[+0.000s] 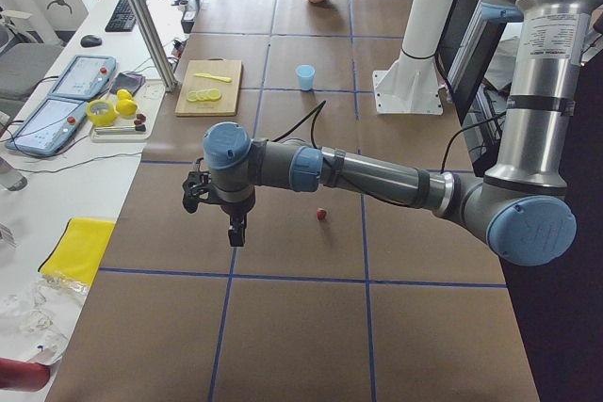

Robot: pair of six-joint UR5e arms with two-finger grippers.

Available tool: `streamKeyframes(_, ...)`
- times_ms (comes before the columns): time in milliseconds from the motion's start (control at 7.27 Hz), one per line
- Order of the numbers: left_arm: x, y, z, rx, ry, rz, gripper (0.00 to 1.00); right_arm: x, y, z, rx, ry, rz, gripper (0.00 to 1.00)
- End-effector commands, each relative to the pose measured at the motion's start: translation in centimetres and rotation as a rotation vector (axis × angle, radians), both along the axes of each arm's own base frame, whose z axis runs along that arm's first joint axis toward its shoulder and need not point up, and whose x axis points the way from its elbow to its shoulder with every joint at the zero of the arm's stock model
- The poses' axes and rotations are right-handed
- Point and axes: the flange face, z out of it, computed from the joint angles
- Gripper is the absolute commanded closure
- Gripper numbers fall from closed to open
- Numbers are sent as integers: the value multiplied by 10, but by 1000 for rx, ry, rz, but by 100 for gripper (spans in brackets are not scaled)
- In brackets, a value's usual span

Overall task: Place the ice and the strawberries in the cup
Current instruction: 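Grasp a third ice cube from the pink bowl with the right gripper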

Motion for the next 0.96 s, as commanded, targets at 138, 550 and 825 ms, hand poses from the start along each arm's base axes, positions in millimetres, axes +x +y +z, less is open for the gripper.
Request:
streamKeyframes(138, 0, 0, 0, 2, -1, 0, 0, -2, 0, 21, 1, 13, -54, 19)
streamKeyframes(550, 0, 0, -1, 4, -1, 0, 0, -14, 2, 23, 7, 29, -88, 21)
streamKeyframes(825, 0, 0, -1, 7, -1, 0, 0, -14, 5, 27, 1, 35, -93, 26)
